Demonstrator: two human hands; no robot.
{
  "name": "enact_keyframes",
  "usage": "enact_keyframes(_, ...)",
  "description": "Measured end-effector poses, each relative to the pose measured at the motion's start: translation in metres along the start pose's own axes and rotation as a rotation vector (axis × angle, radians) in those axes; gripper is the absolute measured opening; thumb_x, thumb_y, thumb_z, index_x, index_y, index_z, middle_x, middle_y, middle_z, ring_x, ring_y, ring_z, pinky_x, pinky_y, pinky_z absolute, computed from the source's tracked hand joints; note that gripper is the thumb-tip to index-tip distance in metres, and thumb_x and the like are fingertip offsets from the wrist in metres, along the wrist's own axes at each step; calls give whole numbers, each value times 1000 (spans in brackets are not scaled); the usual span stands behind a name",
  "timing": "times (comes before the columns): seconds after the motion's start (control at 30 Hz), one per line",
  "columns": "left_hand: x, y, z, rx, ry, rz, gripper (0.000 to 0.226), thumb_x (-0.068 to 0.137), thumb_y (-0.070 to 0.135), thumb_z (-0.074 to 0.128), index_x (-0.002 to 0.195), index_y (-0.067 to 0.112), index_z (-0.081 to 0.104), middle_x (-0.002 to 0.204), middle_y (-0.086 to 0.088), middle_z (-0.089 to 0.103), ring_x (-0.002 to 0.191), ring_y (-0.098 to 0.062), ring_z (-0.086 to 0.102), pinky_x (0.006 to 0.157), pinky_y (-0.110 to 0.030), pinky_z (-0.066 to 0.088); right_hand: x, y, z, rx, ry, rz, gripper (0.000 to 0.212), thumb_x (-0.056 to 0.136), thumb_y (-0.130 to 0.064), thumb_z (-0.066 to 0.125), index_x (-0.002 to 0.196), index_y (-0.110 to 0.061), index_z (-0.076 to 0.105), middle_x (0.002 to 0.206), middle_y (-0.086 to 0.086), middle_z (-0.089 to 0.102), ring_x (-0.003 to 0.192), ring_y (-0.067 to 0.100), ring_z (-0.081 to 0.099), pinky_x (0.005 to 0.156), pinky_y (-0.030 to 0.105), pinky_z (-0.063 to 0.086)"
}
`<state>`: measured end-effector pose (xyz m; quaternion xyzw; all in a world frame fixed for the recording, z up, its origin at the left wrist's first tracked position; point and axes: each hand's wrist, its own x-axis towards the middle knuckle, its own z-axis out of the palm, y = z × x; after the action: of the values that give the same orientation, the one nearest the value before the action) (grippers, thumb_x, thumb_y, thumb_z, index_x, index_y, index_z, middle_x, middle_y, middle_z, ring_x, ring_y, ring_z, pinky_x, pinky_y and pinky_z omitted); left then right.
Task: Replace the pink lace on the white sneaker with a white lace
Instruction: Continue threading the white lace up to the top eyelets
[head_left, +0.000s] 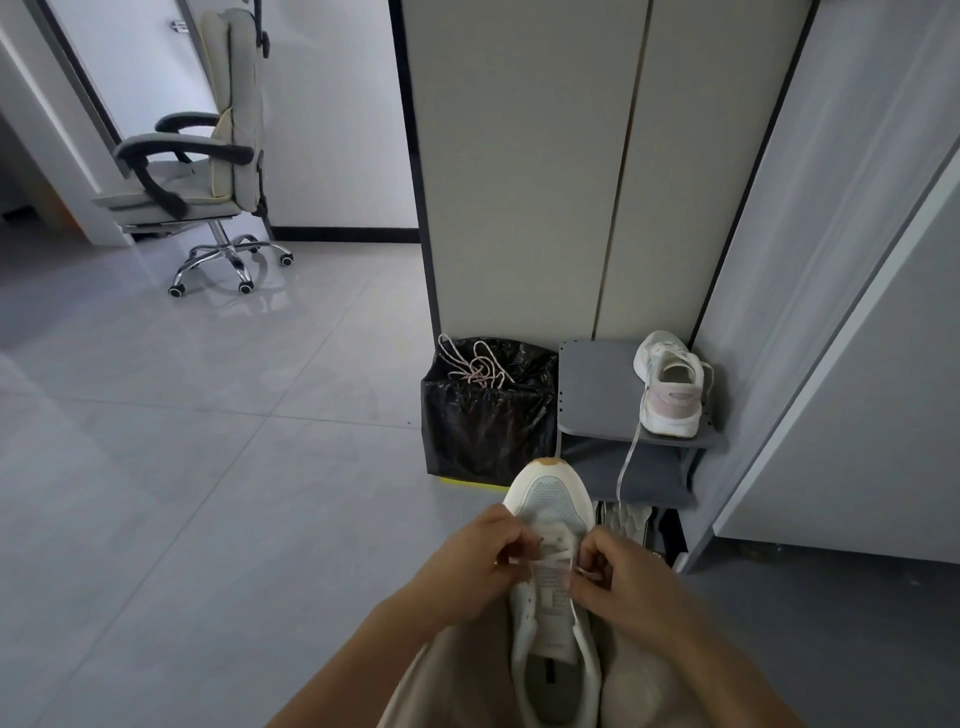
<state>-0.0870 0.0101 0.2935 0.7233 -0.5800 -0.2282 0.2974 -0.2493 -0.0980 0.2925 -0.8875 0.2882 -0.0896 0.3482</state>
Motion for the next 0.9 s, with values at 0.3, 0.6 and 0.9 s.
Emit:
enact_keyframes(0.3,11,5,-1,-75,66,-102,7,90,11,55,93,13,61,87,12,48,79,-1,49,78,-17,44,3,10,-3,141,-81,3,16,90,-21,57,76,-29,52,72,-8,56,69,-3,52,64,15,43)
enact_keyframes(0.6,-17,15,36,-181,421,-299,9,91,26,56,88,24,48,81,12,59,77,-2,56,71,-15,44,-2,10,-1,149,5,-23,23,82,-10,63,68,-23,49,62,-8,51,61,1,49,59,16,39)
enact_keyframes(0.9,-29,35,37,118,293,-258,33,87,38,55,104,27,29,92,15,36,80,-3,43,67,-5,37,1,-3,13,-157,73,42,32,80,-41,59,69,-30,31,69,-9,47,64,3,43,56,19,34)
